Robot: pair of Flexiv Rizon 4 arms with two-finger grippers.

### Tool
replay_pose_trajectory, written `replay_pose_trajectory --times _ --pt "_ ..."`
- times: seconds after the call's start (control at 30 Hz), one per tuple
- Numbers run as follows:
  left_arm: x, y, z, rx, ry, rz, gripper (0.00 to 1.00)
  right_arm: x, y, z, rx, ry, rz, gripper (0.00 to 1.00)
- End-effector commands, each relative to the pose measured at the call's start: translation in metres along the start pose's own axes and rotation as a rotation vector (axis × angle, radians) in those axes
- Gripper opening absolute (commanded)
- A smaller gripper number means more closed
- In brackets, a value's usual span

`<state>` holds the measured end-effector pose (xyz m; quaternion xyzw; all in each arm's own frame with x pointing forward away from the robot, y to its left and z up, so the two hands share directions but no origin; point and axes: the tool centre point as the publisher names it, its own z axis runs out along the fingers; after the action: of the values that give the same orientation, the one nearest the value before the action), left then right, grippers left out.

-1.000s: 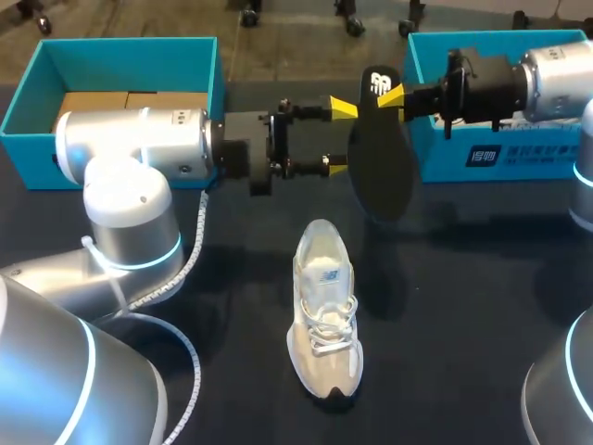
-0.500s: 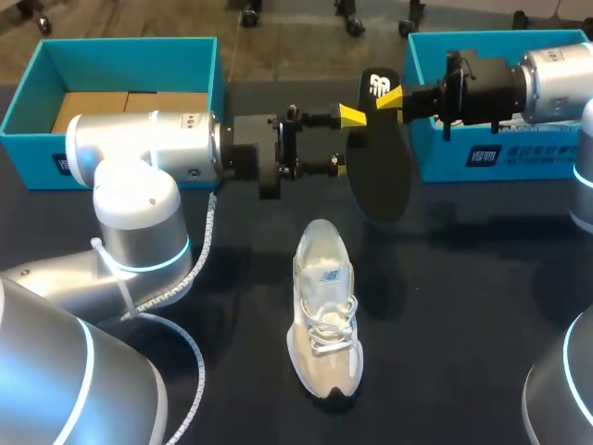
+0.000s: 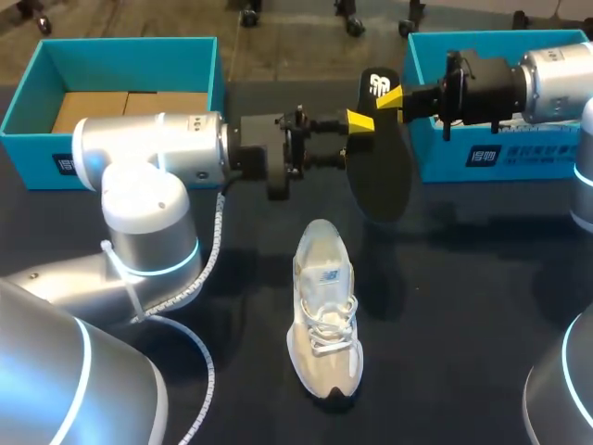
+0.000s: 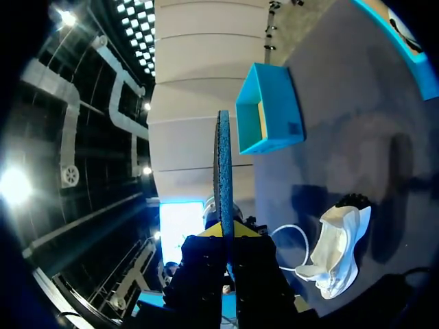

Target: Take the shoe out of the shoebox, open the shoe tongue, remove and reinsert the insole, then place the shoe into the shoebox

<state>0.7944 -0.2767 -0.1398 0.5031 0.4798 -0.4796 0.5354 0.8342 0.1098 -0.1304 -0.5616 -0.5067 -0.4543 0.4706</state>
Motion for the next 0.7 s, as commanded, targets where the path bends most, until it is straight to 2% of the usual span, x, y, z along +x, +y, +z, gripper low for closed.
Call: replay_pose_trajectory --times 0.03,0.27,0.37,0.53,0.6,0.63,0.67,0.7 --pt "-0.0011 -0.0003 0.0058 -0.008 -0.008 0.010 0.47 -0.0008 0.0009 0.0022 0.000 0.000 -0.001 0.00" --pt "-0.0010 -0.0003 0.0111 -0.006 -0.004 0.015 0.44 -0.0008 0.0009 0.0022 0.000 0.000 -0.001 0.00" --pt "-0.0015 -0.0005 0.0116 -0.006 -0.005 0.015 0.38 -0.0008 0.0009 0.0022 0.000 0.000 -0.001 0.00" --pt "-0.0025 -0.0004 0.0116 -0.006 -0.004 0.020 0.26 -0.0008 0.0009 0.0022 0.000 0.000 -0.001 0.00" --pt "-0.0027 -0.0003 0.0116 -0.007 -0.002 0.022 0.14 -0.0008 0.0009 0.0022 0.000 0.000 -0.001 0.00" --pt "-0.0027 -0.0003 0.0115 -0.007 -0.001 0.023 0.05 -0.0008 0.0009 0.0022 0.000 0.000 -0.001 0.00" --pt "-0.0028 -0.0003 0.0116 -0.007 0.001 0.024 0.00 -0.0008 0.0009 0.0022 0.000 0.000 -0.001 0.00" --pt "-0.0027 -0.0003 0.0116 -0.007 0.002 0.024 0.00 -0.0008 0.0009 0.0022 0.000 0.000 -0.001 0.00"
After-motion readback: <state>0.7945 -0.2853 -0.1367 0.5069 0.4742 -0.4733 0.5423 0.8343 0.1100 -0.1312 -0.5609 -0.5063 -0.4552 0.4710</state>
